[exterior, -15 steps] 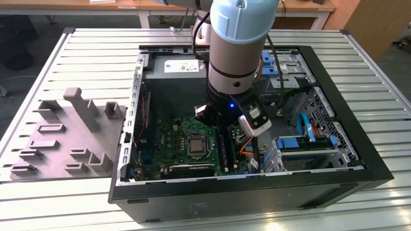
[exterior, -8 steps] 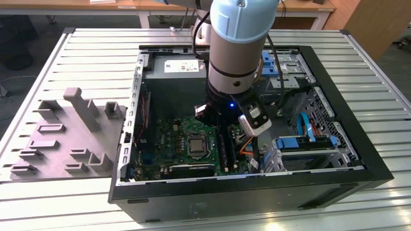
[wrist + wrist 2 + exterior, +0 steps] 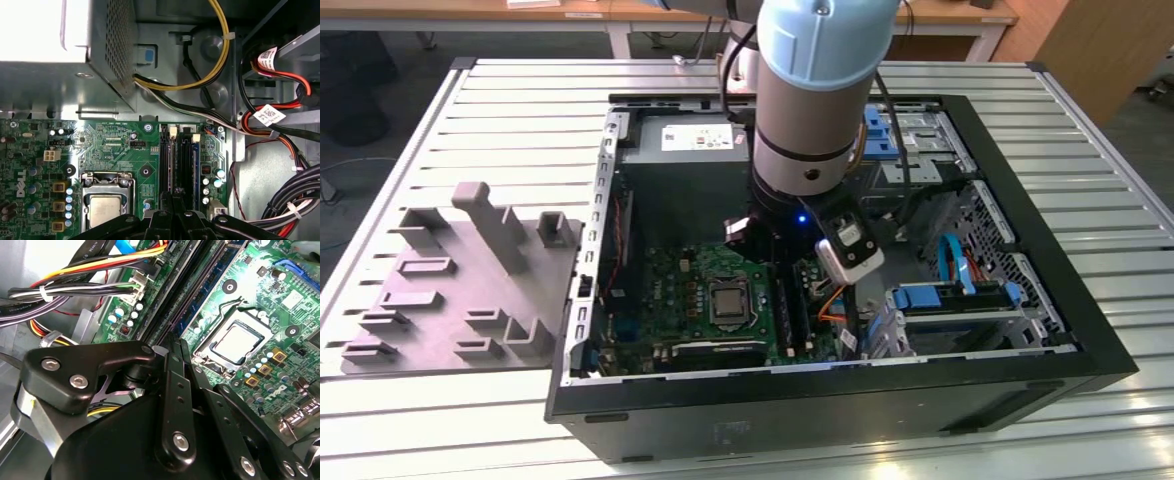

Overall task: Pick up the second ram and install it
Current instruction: 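Insert the second ram into the second slot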

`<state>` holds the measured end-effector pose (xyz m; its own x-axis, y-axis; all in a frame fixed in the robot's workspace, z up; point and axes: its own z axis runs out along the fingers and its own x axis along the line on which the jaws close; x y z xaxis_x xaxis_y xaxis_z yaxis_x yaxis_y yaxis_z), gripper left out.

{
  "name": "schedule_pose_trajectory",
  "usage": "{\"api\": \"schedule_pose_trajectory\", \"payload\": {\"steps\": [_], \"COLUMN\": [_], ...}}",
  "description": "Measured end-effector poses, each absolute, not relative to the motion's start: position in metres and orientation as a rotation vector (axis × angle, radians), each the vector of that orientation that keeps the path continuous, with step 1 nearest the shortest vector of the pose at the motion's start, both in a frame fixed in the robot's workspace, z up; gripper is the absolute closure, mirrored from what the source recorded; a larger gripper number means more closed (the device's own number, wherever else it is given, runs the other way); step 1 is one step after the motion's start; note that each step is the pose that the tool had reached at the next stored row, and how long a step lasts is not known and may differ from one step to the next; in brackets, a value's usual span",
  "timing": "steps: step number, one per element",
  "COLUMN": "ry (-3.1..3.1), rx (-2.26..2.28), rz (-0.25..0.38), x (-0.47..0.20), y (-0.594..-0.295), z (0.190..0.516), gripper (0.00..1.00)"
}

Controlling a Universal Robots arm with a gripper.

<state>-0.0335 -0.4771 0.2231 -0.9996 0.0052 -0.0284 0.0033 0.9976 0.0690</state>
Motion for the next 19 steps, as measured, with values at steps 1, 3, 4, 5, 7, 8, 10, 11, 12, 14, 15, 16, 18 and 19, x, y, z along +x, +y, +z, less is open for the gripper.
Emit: {"api": "schedule_pose_trajectory", "payload": {"steps": [1,3,4,5,7,8,10,11,12,14,15,16,18,19], "ry": [3.111,3.111,3.111,3.111,3.110,3.110,3.110,3.110,3.110,3.110,3.110,3.110,3.110,3.110], "rx": [0.009,0.015,0.019,0.023,0.032,0.034,0.035,0.035,0.037,0.043,0.044,0.044,0.044,0.044], "rz": [0.107,0.107,0.107,0.107,0.107,0.107,0.107,0.107,0.107,0.107,0.107,0.107,0.107,0.107], "x": [-0.0334,-0.0330,-0.0327,-0.0325,-0.0321,-0.0321,-0.0321,-0.0321,-0.0319,-0.0318,-0.0318,-0.0318,-0.0318,-0.0318], "y": [-0.4772,-0.4772,-0.4772,-0.4772,-0.4772,-0.4772,-0.4772,-0.4772,-0.4772,-0.4774,-0.4774,-0.4774,-0.4775,-0.4775], "z": [0.2231,0.2230,0.2230,0.2230,0.2229,0.2230,0.2230,0.2230,0.2230,0.2229,0.2229,0.2229,0.2223,0.2218], "gripper": [0.88,0.88,0.88,0.88,0.88,0.88,0.88,0.88,0.88,0.88,0.88,0.88,0.88,0.88]}}
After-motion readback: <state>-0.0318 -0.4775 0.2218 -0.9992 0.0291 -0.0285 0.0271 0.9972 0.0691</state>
